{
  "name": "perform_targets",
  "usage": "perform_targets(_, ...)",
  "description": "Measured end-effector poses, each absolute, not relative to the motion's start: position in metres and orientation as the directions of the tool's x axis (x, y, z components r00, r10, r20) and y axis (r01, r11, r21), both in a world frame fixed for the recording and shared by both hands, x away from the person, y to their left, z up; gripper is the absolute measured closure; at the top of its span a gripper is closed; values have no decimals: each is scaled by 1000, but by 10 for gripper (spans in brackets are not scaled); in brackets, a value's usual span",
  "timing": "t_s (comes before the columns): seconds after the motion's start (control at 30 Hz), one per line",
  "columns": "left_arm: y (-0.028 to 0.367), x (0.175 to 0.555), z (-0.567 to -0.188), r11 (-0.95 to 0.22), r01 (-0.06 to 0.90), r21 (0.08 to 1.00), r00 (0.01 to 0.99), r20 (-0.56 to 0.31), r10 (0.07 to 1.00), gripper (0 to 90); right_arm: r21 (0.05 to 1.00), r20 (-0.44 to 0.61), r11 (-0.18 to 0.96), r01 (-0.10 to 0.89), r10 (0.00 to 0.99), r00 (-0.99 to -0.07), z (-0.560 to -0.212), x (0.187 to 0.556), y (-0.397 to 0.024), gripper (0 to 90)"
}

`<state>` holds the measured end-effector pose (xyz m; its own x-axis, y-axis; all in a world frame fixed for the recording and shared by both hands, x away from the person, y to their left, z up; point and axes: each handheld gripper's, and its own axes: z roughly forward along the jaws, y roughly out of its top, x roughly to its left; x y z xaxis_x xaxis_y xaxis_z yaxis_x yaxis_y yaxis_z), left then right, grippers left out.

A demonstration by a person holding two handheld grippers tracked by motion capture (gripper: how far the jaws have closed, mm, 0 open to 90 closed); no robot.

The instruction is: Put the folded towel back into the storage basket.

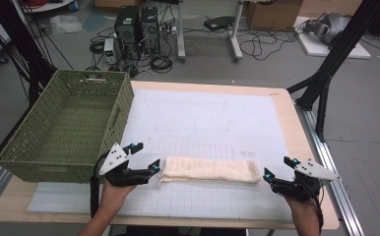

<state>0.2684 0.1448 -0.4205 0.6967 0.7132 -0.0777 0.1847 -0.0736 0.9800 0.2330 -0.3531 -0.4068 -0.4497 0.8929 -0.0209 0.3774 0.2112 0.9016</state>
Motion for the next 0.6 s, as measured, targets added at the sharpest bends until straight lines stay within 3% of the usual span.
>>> perform_targets(0.6, 143, 266, -419, -76, 189, 979, 706, -81, 703, 166, 903, -6, 199, 381, 892, -453, -406, 233, -354, 164)
